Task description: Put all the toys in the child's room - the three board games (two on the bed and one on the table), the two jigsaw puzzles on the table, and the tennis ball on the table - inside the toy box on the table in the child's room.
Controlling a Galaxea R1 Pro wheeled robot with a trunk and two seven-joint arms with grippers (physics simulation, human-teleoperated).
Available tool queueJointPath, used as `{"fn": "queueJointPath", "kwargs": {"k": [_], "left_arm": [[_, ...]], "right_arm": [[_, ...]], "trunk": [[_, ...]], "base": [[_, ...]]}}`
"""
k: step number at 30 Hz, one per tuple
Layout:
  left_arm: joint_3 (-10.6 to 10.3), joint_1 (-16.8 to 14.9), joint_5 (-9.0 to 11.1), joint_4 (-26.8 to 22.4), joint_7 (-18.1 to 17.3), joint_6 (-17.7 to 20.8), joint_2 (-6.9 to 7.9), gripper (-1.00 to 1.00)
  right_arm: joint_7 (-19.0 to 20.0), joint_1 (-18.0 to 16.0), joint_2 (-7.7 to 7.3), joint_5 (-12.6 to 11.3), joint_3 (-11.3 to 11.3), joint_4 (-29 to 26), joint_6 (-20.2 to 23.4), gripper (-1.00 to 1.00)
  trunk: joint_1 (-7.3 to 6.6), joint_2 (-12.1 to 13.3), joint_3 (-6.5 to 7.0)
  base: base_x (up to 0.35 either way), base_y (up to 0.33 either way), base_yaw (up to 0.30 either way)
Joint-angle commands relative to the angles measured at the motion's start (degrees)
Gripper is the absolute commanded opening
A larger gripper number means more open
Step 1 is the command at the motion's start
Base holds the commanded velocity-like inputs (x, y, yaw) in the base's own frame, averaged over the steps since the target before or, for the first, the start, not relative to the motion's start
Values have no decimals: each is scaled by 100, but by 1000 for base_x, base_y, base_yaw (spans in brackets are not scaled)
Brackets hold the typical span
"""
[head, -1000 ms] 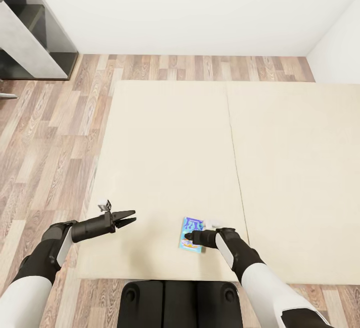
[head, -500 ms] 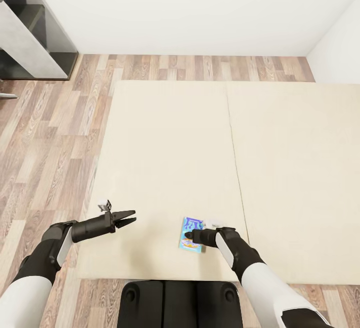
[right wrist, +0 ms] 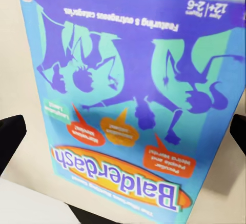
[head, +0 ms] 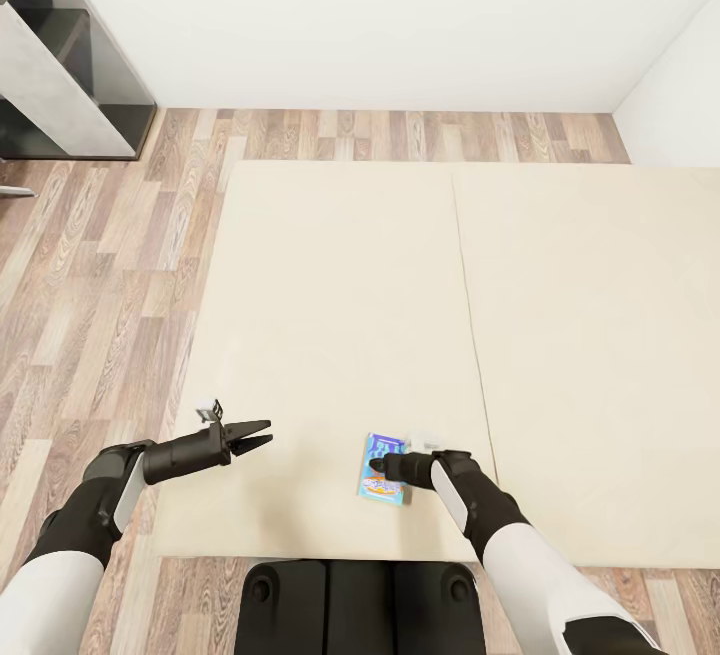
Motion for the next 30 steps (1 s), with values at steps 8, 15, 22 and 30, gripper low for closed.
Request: {"fn": "queueJointPath", "kwargs": {"k": [8, 15, 22, 30], "left_arm": [[6, -1, 3, -1, -17, 60, 1, 100], [8, -1, 3, -1, -17, 58, 1, 100], [-4, -1, 3, -1, -10, 60, 1, 100], [-8, -1, 3, -1, -9, 60, 1, 100]], "right_arm": [[-19, 0, -9, -52, 24, -67, 27, 100], [-19, 0, -9, -50, 24, -88, 19, 100], [-19, 0, -9, -51, 24, -92, 26, 100], [-24, 0, -3, -47, 24, -87, 32, 100]], "trunk": [[3, -8, -6], [3, -8, -6], [3, -8, -6], [3, -8, -6]], "base": [[0, 0, 0], [0, 0, 0], [0, 0, 0], [0, 0, 0]]}}
